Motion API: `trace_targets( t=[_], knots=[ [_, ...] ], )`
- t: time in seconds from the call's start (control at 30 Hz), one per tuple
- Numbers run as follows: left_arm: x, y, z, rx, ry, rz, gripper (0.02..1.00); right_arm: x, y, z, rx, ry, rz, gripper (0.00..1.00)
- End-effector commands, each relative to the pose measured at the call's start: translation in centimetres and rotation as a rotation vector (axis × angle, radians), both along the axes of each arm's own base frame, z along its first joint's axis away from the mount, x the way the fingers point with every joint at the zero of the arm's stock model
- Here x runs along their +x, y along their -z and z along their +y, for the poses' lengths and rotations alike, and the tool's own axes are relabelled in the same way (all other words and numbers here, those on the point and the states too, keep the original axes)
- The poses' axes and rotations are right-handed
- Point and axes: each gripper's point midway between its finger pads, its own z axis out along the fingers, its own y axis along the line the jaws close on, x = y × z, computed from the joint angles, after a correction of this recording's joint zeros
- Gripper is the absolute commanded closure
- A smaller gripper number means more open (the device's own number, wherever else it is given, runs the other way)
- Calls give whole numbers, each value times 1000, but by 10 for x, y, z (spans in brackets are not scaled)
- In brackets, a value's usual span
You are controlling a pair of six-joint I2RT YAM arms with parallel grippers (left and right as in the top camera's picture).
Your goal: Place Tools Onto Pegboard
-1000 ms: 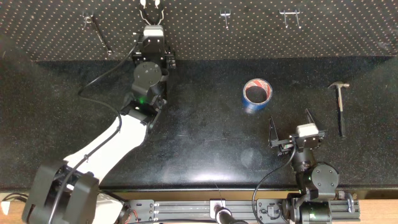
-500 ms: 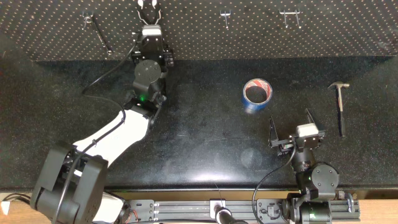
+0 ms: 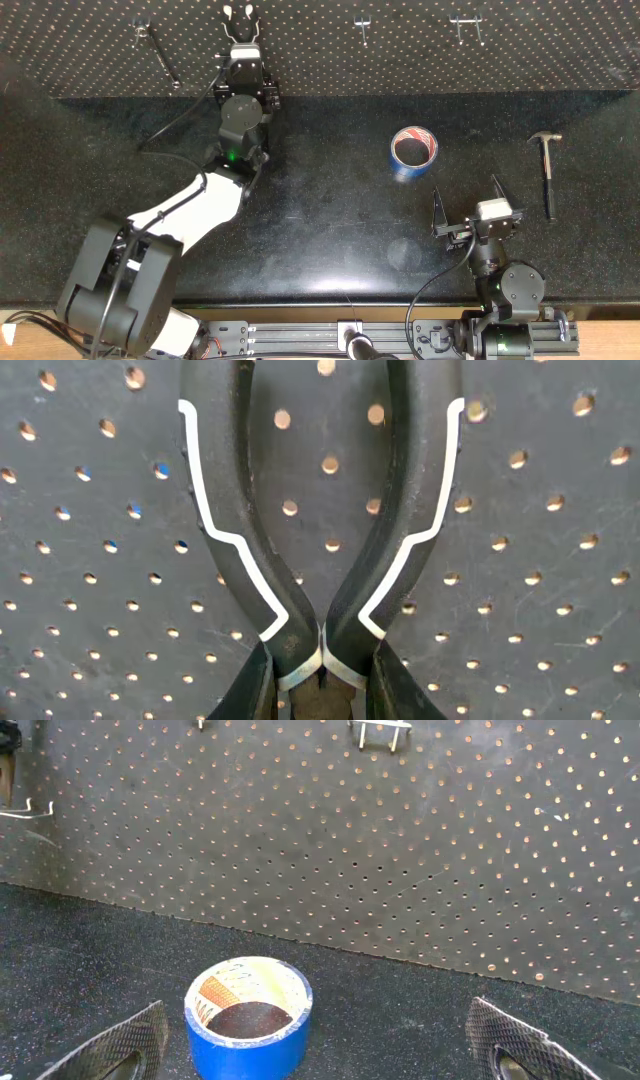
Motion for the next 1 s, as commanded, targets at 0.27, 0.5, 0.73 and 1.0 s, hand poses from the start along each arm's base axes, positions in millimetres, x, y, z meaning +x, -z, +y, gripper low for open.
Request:
trace_targets(
  t=[0.27,0.5,0.73,1.0],
  knots=[
    [4,13,2,-9,-14,16,991,0,1,1,-14,-6,-5,25],
    [5,26,0,-26,-14,39,991,0,1,1,-14,-6,-5,25],
    [5,28,2,-44,-26,42,989,0,1,1,-14,-6,-5,25],
    [6,43,2,-67,-32,75,989,0,1,1,-14,-6,-5,25]
  ],
)
